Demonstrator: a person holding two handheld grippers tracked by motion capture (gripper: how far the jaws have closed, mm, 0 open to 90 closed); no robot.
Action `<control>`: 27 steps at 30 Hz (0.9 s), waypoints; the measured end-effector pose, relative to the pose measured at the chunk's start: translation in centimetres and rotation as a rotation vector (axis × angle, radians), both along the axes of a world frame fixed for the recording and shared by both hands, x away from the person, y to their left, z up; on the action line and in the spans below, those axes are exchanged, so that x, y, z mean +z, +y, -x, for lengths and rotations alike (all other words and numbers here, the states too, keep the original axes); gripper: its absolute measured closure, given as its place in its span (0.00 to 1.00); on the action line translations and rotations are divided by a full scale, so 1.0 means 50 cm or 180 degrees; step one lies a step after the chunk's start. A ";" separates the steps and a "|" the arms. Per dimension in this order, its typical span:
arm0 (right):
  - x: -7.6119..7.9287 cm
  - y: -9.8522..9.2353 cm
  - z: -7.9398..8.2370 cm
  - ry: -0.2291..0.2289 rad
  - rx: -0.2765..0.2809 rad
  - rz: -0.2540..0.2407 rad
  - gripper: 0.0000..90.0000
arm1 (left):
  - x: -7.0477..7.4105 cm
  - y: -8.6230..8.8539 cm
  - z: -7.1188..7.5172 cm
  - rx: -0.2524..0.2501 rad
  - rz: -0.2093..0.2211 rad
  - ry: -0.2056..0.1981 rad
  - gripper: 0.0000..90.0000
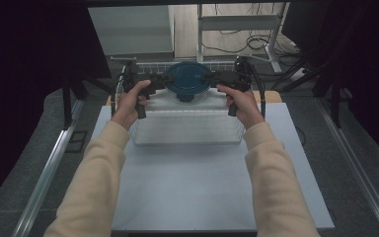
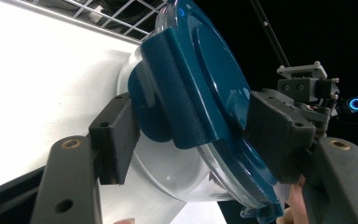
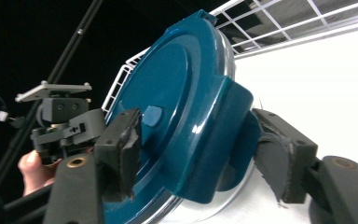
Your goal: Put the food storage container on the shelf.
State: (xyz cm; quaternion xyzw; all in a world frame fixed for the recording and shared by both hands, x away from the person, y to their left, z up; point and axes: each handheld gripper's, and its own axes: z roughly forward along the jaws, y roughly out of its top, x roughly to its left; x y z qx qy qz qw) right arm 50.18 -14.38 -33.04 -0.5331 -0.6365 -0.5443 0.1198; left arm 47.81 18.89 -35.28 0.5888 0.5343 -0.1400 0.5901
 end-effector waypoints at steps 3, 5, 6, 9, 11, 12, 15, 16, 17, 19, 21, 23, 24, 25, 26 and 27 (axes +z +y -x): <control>0.015 0.005 0.016 -0.0253 -0.0115 0.0221 0.28 | 0.008 -0.003 0.010 0.0050 -0.0154 -0.0092 0.35; 0.022 0.003 0.023 -0.0359 -0.0149 0.0269 0.26 | 0.011 -0.005 0.014 0.0056 -0.0216 -0.0137 0.30; 0.036 -0.004 0.041 -0.0545 -0.0182 0.0399 0.24 | 0.016 -0.010 0.027 0.0060 -0.0415 -0.0263 0.27; 0.047 -0.013 0.065 -0.0769 -0.0085 0.0563 0.23 | 0.015 -0.011 0.038 0.0039 -0.0482 -0.0370 0.22; 0.047 -0.016 0.071 -0.0832 -0.0080 0.0653 0.22 | 0.012 -0.009 0.038 0.0043 -0.0455 -0.0372 0.21; 0.042 -0.022 0.079 -0.0851 -0.0079 0.0696 0.22 | 0.006 -0.005 0.033 0.0079 -0.0366 -0.0265 0.18; 0.034 -0.028 0.086 -0.0836 -0.0040 0.0630 0.22 | -0.003 -0.001 0.027 0.0080 -0.0235 -0.0124 0.13; 0.031 -0.029 0.089 -0.0842 -0.0022 0.0635 0.22 | -0.011 0.003 0.025 0.0092 -0.0183 -0.0079 0.12; 0.028 -0.030 0.092 -0.0852 -0.0005 0.0638 0.22 | -0.013 0.006 0.025 0.0100 -0.0181 -0.0070 0.11; 0.024 -0.033 0.102 -0.0866 0.0043 0.0618 0.22 | -0.013 0.010 0.030 0.0121 -0.0245 -0.0115 0.11; 0.022 -0.037 0.115 -0.0929 0.0101 0.0612 0.22 | -0.012 0.017 0.041 0.0111 -0.0200 -0.0176 0.11; 0.020 -0.042 0.132 -0.1016 0.0149 0.0645 0.22 | -0.009 0.023 0.059 0.0110 -0.0225 -0.0271 0.12; 0.019 -0.045 0.141 -0.1063 0.0182 0.0681 0.22 | -0.007 0.024 0.070 0.0104 -0.0271 -0.0327 0.12; 0.018 -0.048 0.152 -0.1115 0.0203 0.0715 0.22 | -0.005 0.026 0.083 0.0088 -0.0308 -0.0387 0.12; 0.016 -0.051 0.163 -0.1166 0.0221 0.0756 0.21 | -0.003 0.029 0.096 0.0061 -0.0306 -0.0447 0.12; 0.013 -0.054 0.173 -0.1205 0.0239 0.0798 0.21 | -0.002 0.031 0.111 0.0035 -0.0289 -0.0511 0.12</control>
